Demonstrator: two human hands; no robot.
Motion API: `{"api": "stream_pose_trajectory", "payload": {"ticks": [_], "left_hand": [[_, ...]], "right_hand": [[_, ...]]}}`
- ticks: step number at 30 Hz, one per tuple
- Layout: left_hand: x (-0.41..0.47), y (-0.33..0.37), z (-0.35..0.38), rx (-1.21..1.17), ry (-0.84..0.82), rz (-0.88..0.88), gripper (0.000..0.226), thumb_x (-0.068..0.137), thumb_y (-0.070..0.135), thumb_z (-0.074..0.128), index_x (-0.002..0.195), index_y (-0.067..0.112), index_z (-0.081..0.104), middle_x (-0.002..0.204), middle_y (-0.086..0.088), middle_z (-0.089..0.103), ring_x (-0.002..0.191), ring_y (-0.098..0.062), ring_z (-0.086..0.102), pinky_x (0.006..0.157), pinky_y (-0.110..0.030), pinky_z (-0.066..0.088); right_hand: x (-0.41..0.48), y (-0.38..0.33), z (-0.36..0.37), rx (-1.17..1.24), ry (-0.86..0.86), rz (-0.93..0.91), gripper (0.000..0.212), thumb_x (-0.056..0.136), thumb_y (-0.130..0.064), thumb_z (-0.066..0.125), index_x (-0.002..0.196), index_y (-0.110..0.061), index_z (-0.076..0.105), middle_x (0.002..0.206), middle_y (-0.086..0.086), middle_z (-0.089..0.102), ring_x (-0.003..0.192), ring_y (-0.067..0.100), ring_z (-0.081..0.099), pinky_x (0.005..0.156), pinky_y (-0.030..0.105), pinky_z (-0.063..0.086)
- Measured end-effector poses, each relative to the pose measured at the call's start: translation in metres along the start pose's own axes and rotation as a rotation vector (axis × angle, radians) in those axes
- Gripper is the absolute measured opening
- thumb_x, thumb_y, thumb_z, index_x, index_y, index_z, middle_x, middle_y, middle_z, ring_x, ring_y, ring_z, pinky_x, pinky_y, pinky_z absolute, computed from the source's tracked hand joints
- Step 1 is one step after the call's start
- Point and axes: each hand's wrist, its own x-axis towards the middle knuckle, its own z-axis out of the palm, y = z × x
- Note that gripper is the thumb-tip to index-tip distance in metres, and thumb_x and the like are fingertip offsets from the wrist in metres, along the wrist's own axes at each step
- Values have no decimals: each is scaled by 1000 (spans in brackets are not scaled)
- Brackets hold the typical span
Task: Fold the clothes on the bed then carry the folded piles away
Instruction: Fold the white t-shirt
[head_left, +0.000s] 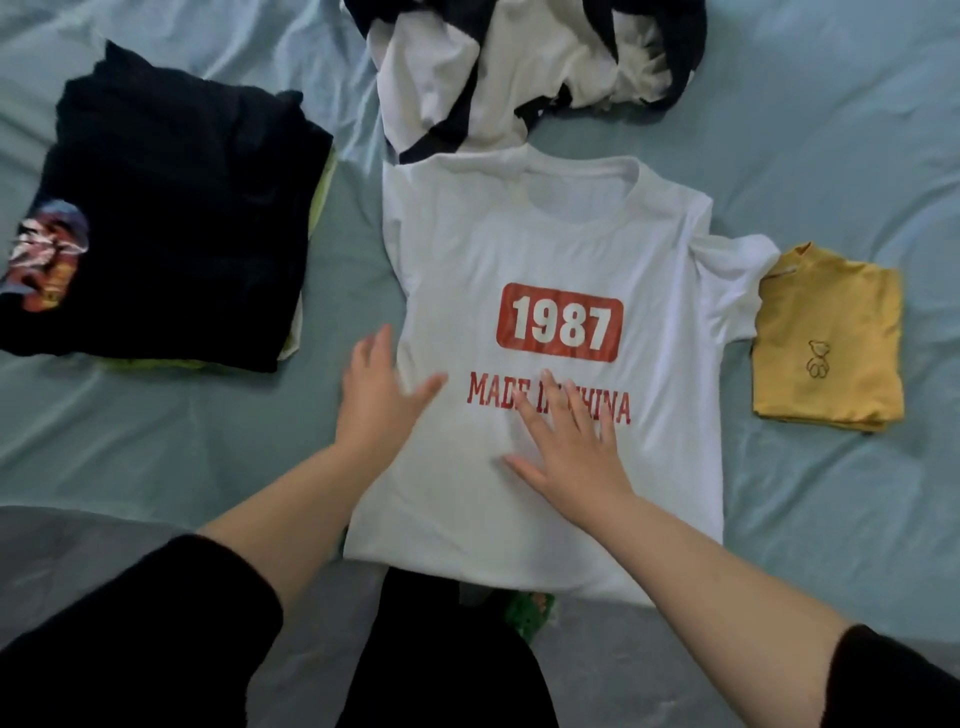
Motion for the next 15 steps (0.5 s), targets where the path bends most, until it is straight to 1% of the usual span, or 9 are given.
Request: {"api": "stream_pose_trajectory", "payload": {"ticks": [3, 5, 7, 8, 9, 11, 13, 14, 15], "left_hand": [[57, 22, -16, -436, 67, -307, 81, 78, 49, 71, 141, 8, 40, 136, -8, 52, 124, -23, 50, 103, -28, 37], [86, 34, -24, -585, 68, -358, 67, 77, 46, 73, 129, 7, 55, 116, -4, 66, 105, -19, 63, 97, -29, 47], [109, 46, -25, -636, 27, -328, 43, 76, 39, 77, 107, 11, 66, 94, 2, 71, 86, -16, 68, 84, -30, 55], [118, 51, -24, -646, 16, -316, 33, 76, 34, 78, 98, 13, 66, 88, 3, 71, 83, -16, 69, 76, -29, 56], [126, 56, -23, -650, 13, -317, 30, 75, 29, 79, 95, 14, 64, 86, 3, 69, 82, -17, 69, 68, -27, 55], [139, 62, -22, -633, 15, -362, 37, 74, 24, 79, 102, 11, 58, 90, 1, 65, 83, -19, 66, 60, -24, 51], [148, 65, -24, -641, -24, -428, 43, 75, 19, 78, 110, 8, 56, 100, -4, 64, 87, -22, 64, 68, -31, 55], [151, 64, -27, -682, -90, -461, 40, 76, 15, 75, 110, 7, 57, 101, -7, 65, 86, -24, 66, 72, -35, 58], [153, 64, -29, -727, -181, -484, 33, 78, 10, 72, 108, 6, 58, 99, -10, 67, 82, -25, 69, 72, -38, 59]], "right_hand": [[48, -17, -35, 38, 3, 13, 61, 98, -52, 32, 152, -37, 7, 162, 2, -12, 149, 26, -10, 116, 55, 7], [78, -25, -55, 26, 7, 39, 58, 100, -42, 35, 152, -34, 11, 163, 4, -9, 149, 27, -8, 117, 56, 8], [105, -31, -70, 28, 33, 93, 61, 100, -39, 36, 152, -34, 5, 162, 4, -10, 149, 27, -9, 117, 58, 5], [117, -33, -75, 31, 56, 123, 63, 100, -43, 35, 152, -35, -1, 162, 3, -14, 149, 27, -11, 116, 59, 0], [129, -34, -79, 23, 78, 146, 67, 99, -50, 31, 151, -35, -8, 161, 3, -18, 148, 26, -14, 115, 59, -5], [148, -34, -82, -4, 58, 164, 75, 94, -66, 19, 148, -33, -21, 157, 3, -30, 146, 24, -24, 112, 56, -17], [164, -31, -79, -8, -72, 163, 85, 86, -77, 11, 142, -31, -34, 149, 3, -44, 140, 24, -36, 109, 55, -23], [170, -30, -77, -8, -134, 160, 89, 83, -81, 9, 138, -31, -40, 144, 3, -50, 137, 24, -40, 107, 55, -25], [174, -28, -76, -5, -176, 157, 90, 80, -83, 8, 133, -32, -44, 139, 3, -55, 135, 24, -43, 106, 55, -27]]}}
